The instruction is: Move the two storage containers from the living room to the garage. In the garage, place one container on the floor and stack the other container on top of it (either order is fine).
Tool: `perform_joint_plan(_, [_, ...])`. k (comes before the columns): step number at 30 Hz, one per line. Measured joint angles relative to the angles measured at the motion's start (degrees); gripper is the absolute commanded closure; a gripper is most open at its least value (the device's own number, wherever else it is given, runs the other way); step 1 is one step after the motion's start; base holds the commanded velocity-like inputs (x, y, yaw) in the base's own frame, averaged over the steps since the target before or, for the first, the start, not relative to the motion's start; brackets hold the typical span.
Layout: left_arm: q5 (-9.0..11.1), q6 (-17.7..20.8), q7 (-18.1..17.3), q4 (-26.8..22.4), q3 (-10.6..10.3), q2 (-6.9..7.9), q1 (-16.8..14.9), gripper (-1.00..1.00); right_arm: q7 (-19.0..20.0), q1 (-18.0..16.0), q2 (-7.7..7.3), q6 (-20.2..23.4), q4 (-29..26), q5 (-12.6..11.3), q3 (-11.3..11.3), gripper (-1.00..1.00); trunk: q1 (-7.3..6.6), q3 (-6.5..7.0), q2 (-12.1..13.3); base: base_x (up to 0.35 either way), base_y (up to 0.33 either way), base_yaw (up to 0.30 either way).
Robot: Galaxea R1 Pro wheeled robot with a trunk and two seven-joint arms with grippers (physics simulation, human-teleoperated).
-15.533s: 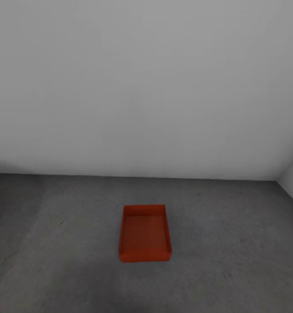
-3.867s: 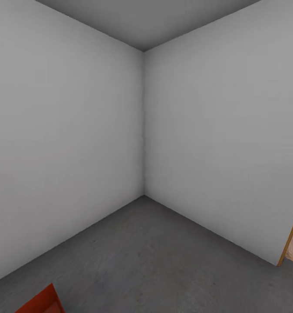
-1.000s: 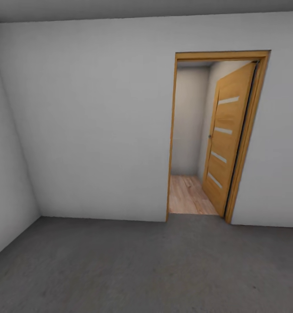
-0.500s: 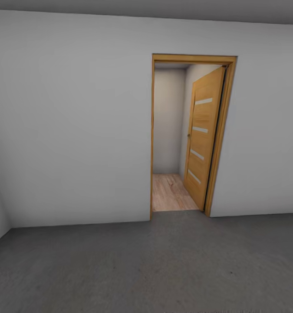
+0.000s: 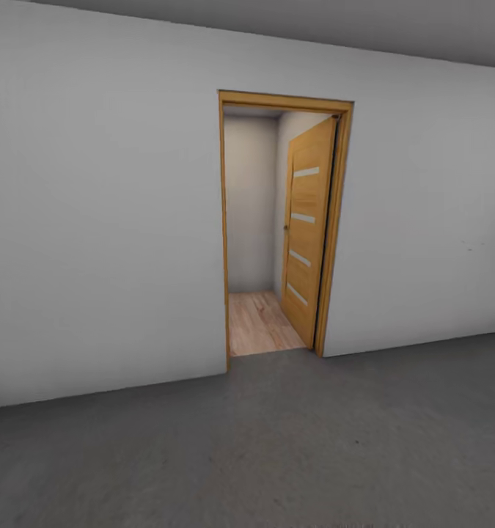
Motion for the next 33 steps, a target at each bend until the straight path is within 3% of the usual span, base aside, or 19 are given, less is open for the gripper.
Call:
perform_joint_plan(26, [-0.37,0.19,-0.02,0.0,-0.52,-0.09,0.0,-1.0,0.01,0.0,-0.02,0.0,0.0,0.01,0.0,-1.0,0.0,0.0,0.0,0.0,0.0,-0.285])
perform_joint_plan(33, [-0.57,0.64,-0.1,0.05,-0.64,-0.23,0.02,-1.0,0.07,-0.01,0.05,0.08,0.0,0.01,0.0,-1.0,-0.02,0.0,-0.01,0.127,-0.027,-0.093])
